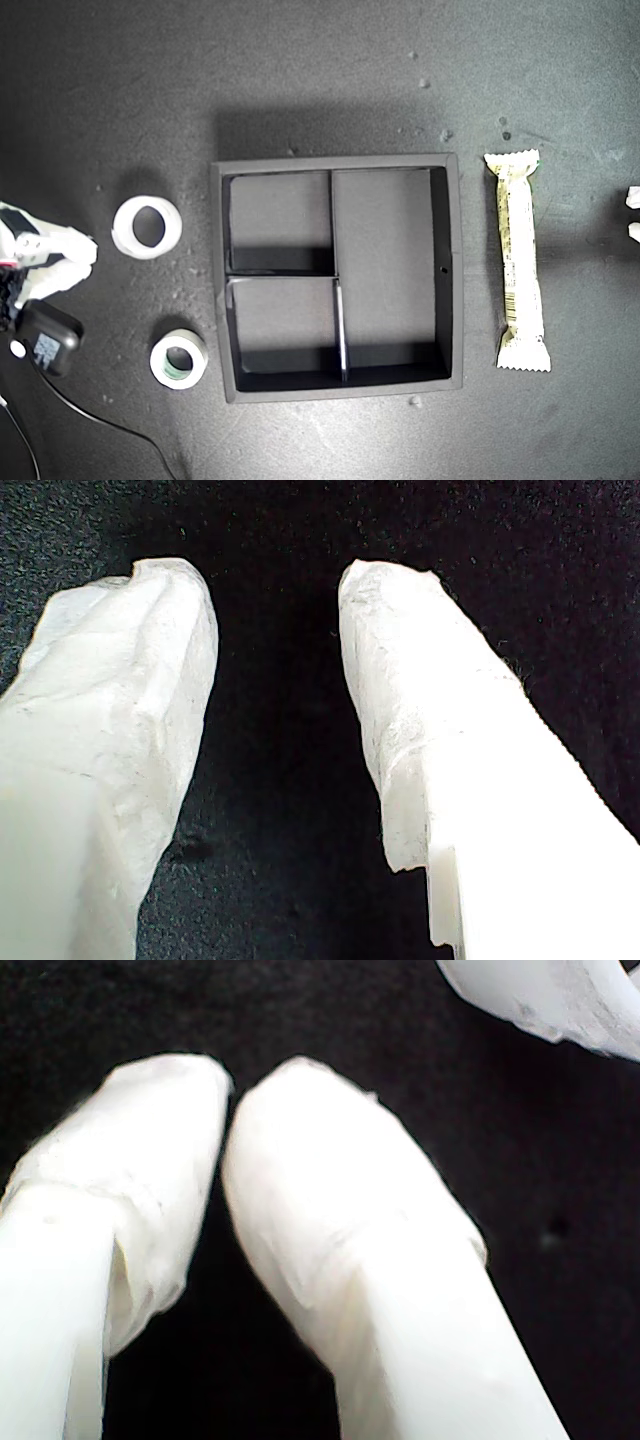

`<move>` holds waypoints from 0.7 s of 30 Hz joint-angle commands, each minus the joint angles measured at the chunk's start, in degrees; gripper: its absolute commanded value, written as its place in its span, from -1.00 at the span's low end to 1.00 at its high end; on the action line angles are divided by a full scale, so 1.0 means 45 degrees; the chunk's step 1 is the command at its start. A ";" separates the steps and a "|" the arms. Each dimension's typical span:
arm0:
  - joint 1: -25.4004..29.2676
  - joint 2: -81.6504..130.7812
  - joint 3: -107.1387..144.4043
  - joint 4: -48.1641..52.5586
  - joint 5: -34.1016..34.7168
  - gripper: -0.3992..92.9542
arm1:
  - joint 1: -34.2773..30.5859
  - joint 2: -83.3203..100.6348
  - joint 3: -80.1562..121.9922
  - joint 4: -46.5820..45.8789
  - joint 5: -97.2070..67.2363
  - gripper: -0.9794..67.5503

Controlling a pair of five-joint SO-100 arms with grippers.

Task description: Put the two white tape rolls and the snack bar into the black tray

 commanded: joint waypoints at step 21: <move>-0.0156 0.0645 0.0742 0.0488 -0.0527 -0.99 | 0.0254 0.0078 0.0156 -0.0020 -0.0273 -0.98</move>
